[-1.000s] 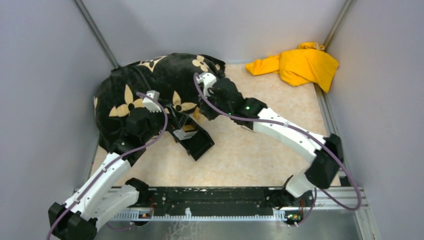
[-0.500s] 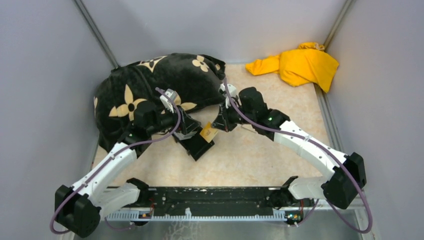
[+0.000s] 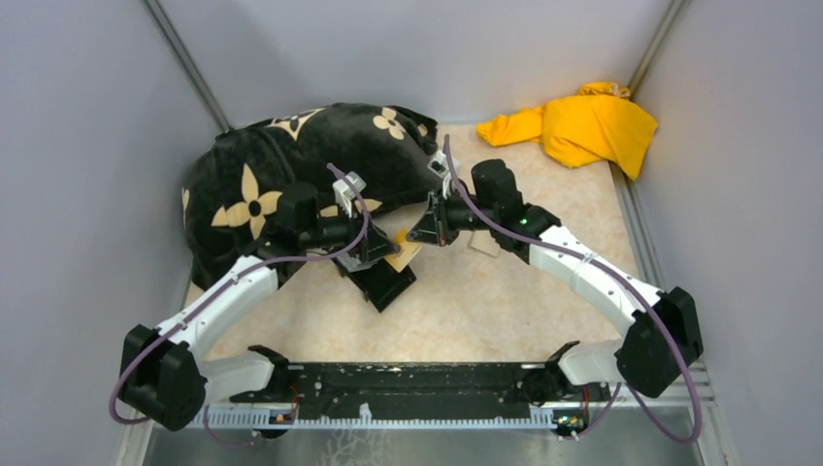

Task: Put the credit cards into the card holder
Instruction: Pick up the credit card from the storage box.

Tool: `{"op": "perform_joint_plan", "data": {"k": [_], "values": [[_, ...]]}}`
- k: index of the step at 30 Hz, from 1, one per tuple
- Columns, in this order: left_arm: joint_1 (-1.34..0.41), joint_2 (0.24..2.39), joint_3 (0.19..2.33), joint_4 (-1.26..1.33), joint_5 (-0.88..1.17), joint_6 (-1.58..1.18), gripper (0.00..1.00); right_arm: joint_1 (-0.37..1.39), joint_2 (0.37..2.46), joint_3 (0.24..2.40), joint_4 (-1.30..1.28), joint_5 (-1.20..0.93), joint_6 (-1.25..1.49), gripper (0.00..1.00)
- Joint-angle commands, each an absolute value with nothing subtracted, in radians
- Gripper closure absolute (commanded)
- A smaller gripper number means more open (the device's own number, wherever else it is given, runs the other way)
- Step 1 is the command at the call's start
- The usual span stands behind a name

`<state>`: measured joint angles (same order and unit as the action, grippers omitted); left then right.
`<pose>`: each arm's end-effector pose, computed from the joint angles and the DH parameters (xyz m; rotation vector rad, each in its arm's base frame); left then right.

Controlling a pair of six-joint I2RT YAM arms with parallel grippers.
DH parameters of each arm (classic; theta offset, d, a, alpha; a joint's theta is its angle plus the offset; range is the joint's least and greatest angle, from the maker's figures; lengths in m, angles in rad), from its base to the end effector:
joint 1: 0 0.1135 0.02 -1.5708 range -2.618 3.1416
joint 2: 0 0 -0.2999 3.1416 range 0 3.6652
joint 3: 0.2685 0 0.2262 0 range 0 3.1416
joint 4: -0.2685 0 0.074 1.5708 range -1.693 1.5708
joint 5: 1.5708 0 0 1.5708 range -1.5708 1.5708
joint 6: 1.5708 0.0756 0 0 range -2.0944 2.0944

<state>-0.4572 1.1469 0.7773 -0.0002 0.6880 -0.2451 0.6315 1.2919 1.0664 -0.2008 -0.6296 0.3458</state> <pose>0.1988 -0.1513 0.3162 0.6862 1.8995 -1.1219 0.2049 0.2050 0.3557 -0.7308 2.0046 1.2319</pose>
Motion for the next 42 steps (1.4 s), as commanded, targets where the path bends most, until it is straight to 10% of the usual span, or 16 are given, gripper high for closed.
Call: {"op": "perform_joint_plan", "data": {"k": [1,16,21,29,36,42], "values": [[-0.453,1.182,0.839,-0.023,0.772,-0.193,0.28,0.615,1.317,1.071,-0.125,-0.684,0.361,1.00],[-0.448,1.308,0.922,-0.120,0.907,-0.123,0.65,0.532,1.403,1.082,-0.069,-0.799,0.382,1.00],[-0.443,1.341,0.936,-0.123,0.939,-0.114,0.98,0.520,1.435,1.087,-0.049,-0.832,0.389,1.00],[-0.434,1.377,0.940,-0.098,0.977,-0.130,1.00,0.494,1.450,1.078,-0.008,-0.862,0.405,1.00],[-0.434,1.359,0.905,-0.004,0.878,-0.219,1.00,0.451,1.367,1.060,-0.033,-0.671,0.381,0.53],[-0.435,1.336,0.825,0.209,0.792,-0.392,1.00,0.451,1.275,0.980,0.000,-0.470,0.382,0.46]]}}
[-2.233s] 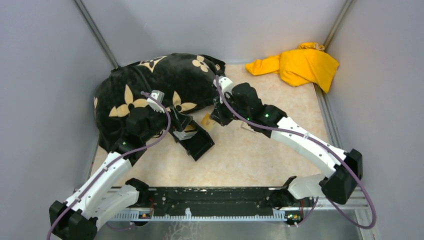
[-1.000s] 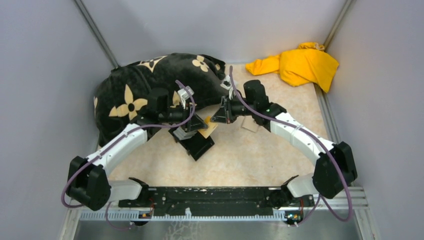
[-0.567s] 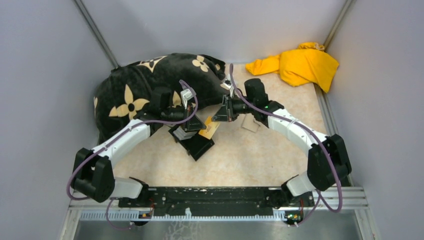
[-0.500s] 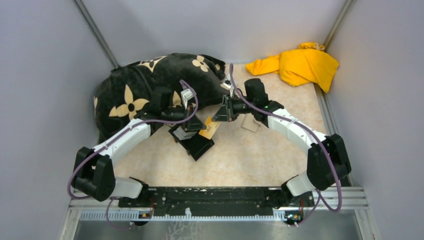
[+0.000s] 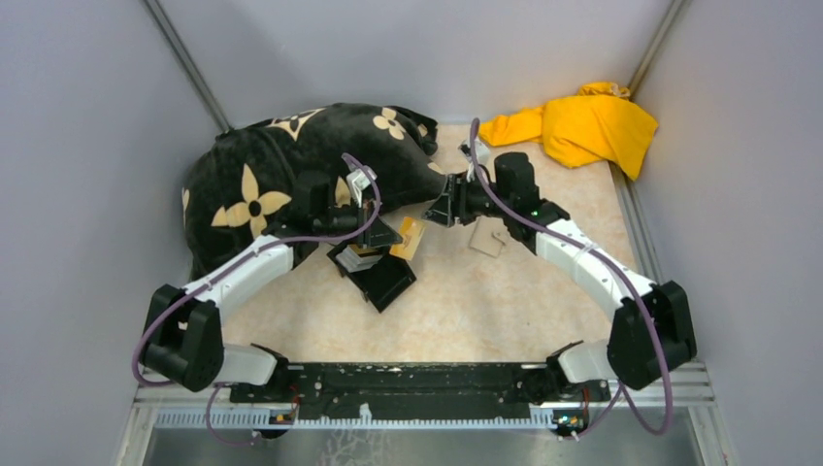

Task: Put the credit cards into the card holder
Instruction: Pick up the credit card from the storage box.

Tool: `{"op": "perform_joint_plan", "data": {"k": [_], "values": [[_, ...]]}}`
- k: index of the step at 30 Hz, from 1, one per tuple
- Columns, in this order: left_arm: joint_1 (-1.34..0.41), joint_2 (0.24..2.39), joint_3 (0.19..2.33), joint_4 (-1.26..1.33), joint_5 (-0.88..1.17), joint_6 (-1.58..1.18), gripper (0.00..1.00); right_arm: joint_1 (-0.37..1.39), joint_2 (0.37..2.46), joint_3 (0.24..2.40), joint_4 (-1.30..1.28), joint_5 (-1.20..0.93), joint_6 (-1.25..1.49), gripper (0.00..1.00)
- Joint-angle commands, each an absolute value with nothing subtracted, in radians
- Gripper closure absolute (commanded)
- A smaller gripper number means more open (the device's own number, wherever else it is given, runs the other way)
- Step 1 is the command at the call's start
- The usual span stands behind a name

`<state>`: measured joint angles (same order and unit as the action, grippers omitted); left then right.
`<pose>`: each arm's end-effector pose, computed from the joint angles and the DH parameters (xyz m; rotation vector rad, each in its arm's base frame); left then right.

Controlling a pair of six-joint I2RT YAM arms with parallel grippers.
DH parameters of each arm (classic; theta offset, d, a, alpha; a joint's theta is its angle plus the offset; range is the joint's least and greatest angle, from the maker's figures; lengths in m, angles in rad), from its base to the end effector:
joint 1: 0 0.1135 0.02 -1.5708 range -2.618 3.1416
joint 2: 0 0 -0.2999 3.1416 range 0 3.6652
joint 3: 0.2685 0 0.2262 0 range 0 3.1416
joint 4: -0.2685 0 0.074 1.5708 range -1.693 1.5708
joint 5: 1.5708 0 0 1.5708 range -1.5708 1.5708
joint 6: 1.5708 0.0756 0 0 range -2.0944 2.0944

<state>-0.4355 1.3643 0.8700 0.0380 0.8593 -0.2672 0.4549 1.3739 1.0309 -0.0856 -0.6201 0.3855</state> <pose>0.2385 -0.1741 0.3020 0.7439 1.9627 -1.3011 0.2593 0.1757 0.3344 -0.4953 2.0442 1.1426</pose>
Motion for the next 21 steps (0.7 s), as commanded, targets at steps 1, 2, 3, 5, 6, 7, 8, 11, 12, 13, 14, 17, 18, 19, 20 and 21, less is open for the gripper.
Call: {"op": "perform_joint_plan", "data": {"k": [1,2,3,5,6,7,8,11,12,13,14,17,18,19,20,21], "values": [[-0.436,1.336,0.815,0.238,0.780,-0.418,1.00,0.451,1.254,0.954,0.020,-0.445,0.394,0.46],[-0.436,1.337,0.807,0.265,0.771,-0.443,1.00,0.451,1.233,0.925,0.049,-0.427,0.407,0.46],[-0.437,1.341,0.802,0.285,0.757,-0.464,1.00,0.451,1.217,0.896,0.076,-0.417,0.421,0.46],[-0.437,1.349,0.795,0.325,0.742,-0.501,1.00,0.451,1.192,0.849,0.118,-0.404,0.447,0.47],[-0.436,1.355,0.788,0.353,0.743,-0.529,1.00,0.451,1.185,0.826,0.140,-0.402,0.458,0.48],[-0.438,1.365,0.782,0.384,0.748,-0.554,1.00,0.451,1.178,0.798,0.171,-0.403,0.470,0.49],[-0.439,1.375,0.778,0.417,0.756,-0.578,1.00,0.451,1.175,0.786,0.185,-0.407,0.483,0.50],[-0.440,1.415,0.775,0.497,0.787,-0.640,1.00,0.452,1.179,0.744,0.264,-0.435,0.524,0.51],[-0.442,1.430,0.776,0.521,0.796,-0.655,1.00,0.452,1.181,0.732,0.291,-0.445,0.536,0.52],[-0.444,1.443,0.777,0.539,0.802,-0.668,1.00,0.451,1.185,0.716,0.319,-0.457,0.551,0.52],[-0.446,1.454,0.781,0.551,0.806,-0.675,1.00,0.452,1.188,0.703,0.352,-0.465,0.565,0.52],[-0.456,1.480,0.792,0.571,0.811,-0.687,1.00,0.452,1.197,0.671,0.435,-0.481,0.621,0.54],[-0.459,1.487,0.795,0.575,0.811,-0.689,1.00,0.452,1.200,0.667,0.447,-0.485,0.630,0.54],[-0.460,1.494,0.798,0.580,0.812,-0.694,1.00,0.452,1.208,0.663,0.458,-0.488,0.637,0.54],[-0.462,1.500,0.799,0.590,0.816,-0.700,1.00,0.452,1.214,0.660,0.465,-0.490,0.644,0.54],[-0.460,1.507,0.801,0.604,0.823,-0.710,1.00,0.453,1.222,0.659,0.468,-0.493,0.645,0.54]]}}
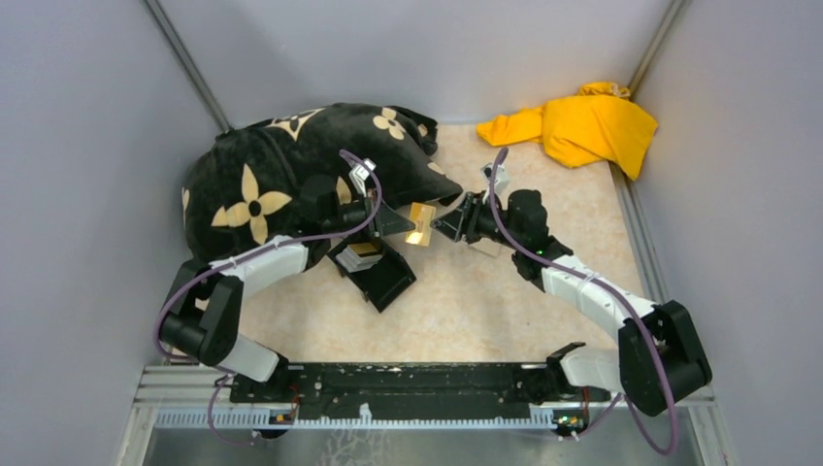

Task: Put the credit cards into the card holder
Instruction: Pick up the credit card from the storage box.

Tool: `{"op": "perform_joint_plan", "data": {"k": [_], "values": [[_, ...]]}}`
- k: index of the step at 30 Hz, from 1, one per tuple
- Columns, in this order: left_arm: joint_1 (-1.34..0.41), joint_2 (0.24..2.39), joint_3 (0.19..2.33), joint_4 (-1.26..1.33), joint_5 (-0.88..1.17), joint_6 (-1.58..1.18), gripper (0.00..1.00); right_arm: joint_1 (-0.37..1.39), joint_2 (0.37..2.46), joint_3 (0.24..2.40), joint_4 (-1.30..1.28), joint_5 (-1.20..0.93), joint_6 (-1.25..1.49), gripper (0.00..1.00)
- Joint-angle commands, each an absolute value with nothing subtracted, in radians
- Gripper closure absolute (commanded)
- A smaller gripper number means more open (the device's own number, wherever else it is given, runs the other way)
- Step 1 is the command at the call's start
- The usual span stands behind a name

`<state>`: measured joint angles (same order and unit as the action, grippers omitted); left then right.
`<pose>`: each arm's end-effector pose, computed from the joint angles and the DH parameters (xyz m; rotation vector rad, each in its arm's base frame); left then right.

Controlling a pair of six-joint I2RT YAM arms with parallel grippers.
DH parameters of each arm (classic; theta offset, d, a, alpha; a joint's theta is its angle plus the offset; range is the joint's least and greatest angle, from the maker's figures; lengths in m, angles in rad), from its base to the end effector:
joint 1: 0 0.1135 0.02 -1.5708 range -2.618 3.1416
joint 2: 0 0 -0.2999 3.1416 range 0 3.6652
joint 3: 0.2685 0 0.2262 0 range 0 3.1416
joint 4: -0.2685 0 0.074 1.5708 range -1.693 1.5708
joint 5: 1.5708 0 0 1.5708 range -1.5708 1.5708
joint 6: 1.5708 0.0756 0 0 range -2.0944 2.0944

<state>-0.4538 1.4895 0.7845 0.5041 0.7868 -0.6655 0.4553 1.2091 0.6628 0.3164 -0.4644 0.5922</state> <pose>0.2690 -0.1908 0.2914 0.4315 1.9203 -1.4640 0.2270 0.1488 0.2997 -0.2254 1.9195 1.1423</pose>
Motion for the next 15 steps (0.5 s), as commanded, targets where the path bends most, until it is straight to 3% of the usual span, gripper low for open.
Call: {"op": "perform_joint_plan", "data": {"k": [1,15], "values": [[-0.463,1.518,0.801,0.618,0.829,-0.721,1.00,0.453,1.228,0.657,0.475,-0.496,0.647,0.55],[-0.470,1.566,0.824,0.675,0.859,-0.767,1.00,0.452,1.263,0.627,0.525,-0.502,0.656,0.56]]}}
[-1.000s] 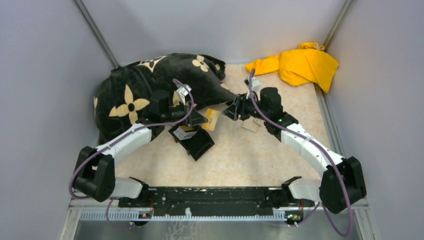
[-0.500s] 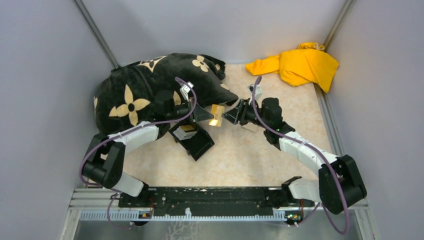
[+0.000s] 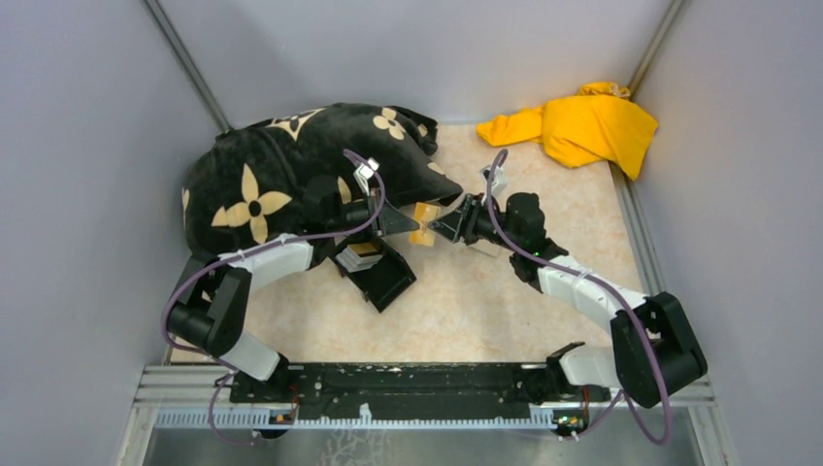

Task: Put the credit cards into the card holder
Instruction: Pick up the credit card from the storage box.

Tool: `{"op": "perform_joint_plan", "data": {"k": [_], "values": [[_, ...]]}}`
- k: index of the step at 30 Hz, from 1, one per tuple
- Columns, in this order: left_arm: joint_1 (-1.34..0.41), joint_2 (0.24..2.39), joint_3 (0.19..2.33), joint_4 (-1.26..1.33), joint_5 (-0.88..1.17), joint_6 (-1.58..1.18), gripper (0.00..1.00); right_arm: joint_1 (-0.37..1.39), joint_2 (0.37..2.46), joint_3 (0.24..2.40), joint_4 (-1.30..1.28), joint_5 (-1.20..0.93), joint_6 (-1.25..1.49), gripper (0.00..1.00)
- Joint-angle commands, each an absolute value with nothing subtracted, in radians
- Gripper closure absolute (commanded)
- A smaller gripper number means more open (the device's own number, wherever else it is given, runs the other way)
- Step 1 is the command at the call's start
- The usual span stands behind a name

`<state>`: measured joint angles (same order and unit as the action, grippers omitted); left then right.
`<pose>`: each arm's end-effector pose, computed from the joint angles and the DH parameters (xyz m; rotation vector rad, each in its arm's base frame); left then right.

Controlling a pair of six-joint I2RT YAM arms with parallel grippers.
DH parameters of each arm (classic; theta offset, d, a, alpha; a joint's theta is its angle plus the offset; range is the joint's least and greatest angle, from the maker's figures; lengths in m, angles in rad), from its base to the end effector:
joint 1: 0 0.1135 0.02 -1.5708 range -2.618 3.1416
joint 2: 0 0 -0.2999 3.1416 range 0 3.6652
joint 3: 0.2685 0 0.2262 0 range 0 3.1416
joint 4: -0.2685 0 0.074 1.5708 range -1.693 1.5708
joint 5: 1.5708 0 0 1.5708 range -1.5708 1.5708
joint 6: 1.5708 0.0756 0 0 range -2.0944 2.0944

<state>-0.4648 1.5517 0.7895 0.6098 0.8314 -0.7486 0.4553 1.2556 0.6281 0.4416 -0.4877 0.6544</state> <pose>0.2762 -0.2010 0.2872 0.4273 1.9091 -1.5586 0.2334 0.1537 0.2931 -0.1976 1.8937 1.2092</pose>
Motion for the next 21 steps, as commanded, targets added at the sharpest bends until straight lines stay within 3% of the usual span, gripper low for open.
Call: {"op": "perform_joint_plan", "data": {"k": [1,8,17,18,21], "values": [[-0.469,1.569,0.825,0.679,0.860,-0.771,1.00,0.451,1.266,0.624,0.530,-0.504,0.659,0.56],[-0.471,1.600,0.826,0.727,0.876,-0.805,1.00,0.453,1.317,0.613,0.618,-0.547,0.703,0.60],[-0.473,1.658,0.854,0.769,0.902,-0.844,1.00,0.452,1.376,0.603,0.755,-0.617,0.770,1.00],[-0.473,1.665,0.860,0.758,0.900,-0.841,0.95,0.451,1.372,0.603,0.763,-0.618,0.776,1.00],[-0.473,1.681,0.877,0.714,0.879,-0.821,0.58,0.449,1.345,0.611,0.735,-0.604,0.778,1.00]]}}
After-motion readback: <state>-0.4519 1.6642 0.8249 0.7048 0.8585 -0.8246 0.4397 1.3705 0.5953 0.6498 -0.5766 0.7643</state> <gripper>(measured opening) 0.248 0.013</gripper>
